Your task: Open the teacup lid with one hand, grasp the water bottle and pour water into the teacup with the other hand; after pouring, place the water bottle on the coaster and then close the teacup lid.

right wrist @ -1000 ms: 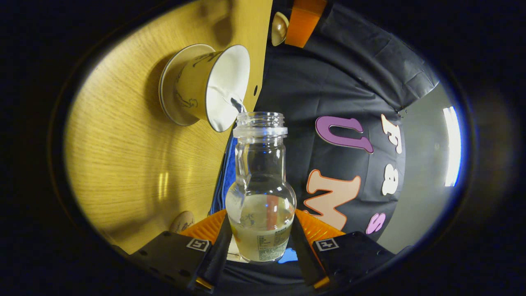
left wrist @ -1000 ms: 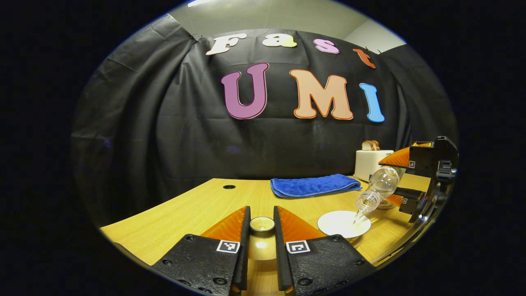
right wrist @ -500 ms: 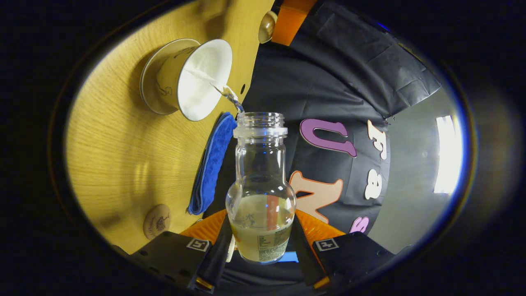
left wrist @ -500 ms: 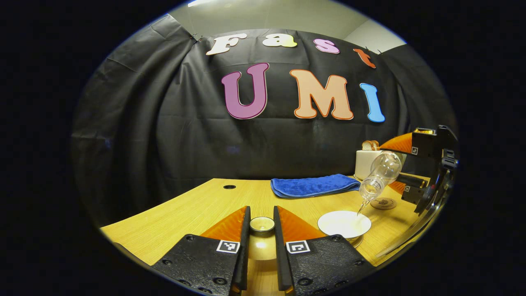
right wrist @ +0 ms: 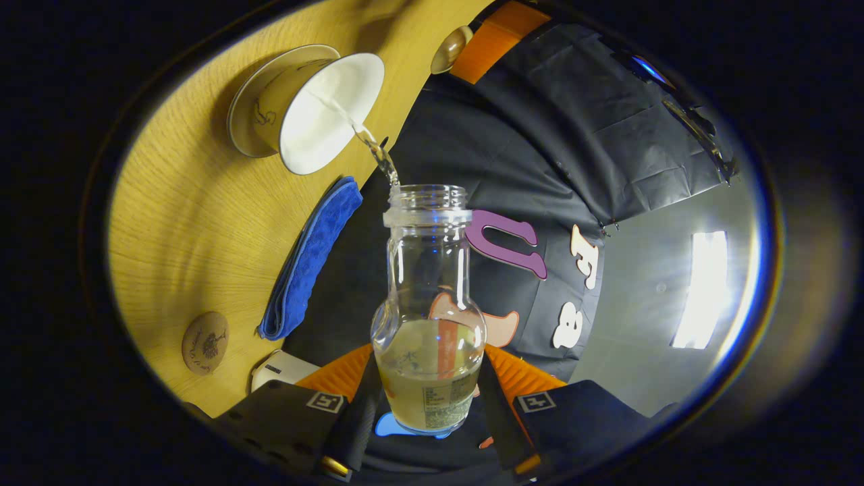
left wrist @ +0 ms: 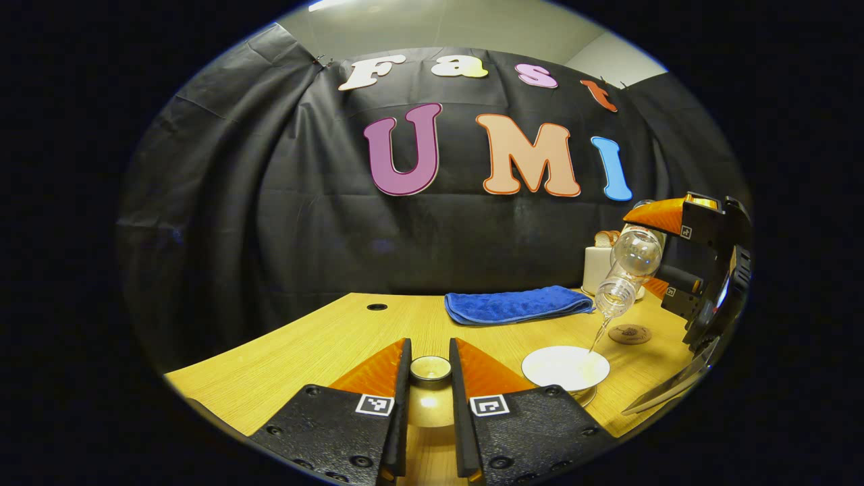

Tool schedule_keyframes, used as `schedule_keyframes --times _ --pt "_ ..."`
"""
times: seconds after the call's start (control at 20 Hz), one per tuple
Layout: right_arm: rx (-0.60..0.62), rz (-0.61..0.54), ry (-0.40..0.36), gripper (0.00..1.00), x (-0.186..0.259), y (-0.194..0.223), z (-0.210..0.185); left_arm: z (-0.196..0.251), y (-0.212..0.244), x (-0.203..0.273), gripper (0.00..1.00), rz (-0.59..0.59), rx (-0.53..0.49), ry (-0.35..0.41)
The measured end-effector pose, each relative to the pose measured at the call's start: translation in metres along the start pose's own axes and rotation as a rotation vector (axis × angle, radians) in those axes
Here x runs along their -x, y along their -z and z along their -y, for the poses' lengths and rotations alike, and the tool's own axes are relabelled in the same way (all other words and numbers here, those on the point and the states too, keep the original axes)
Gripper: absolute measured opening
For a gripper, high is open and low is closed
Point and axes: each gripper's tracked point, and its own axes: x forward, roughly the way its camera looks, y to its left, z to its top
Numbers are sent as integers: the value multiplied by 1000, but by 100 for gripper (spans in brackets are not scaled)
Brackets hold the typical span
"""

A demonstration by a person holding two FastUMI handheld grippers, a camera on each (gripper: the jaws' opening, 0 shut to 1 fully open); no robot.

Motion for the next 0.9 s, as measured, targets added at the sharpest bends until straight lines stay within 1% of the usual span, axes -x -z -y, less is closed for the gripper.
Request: schedule_keyframes --times 0.2,0.4,0.55,0.65,0.85,0.9 --pt "51 35 44 77 7 -10 5 -1 0 1 26 -1 0 0" --pt "55 41 40 76 4 -12 2 0 0 0 26 -1 0 -1" --pt "32 31 14 77 4 -10 -4 0 0 0 26 -2 1 -4" --pt "-30 21 -29 75 6 -9 -13 0 0 0 26 -1 -1 -5" --pt "-257 -15 -156 79 12 -11 -38 -1 -1 0 26 0 -1 -7" --pt "-305 -22 -183 77 14 -12 -44 -2 -1 1 26 -1 -1 -8"
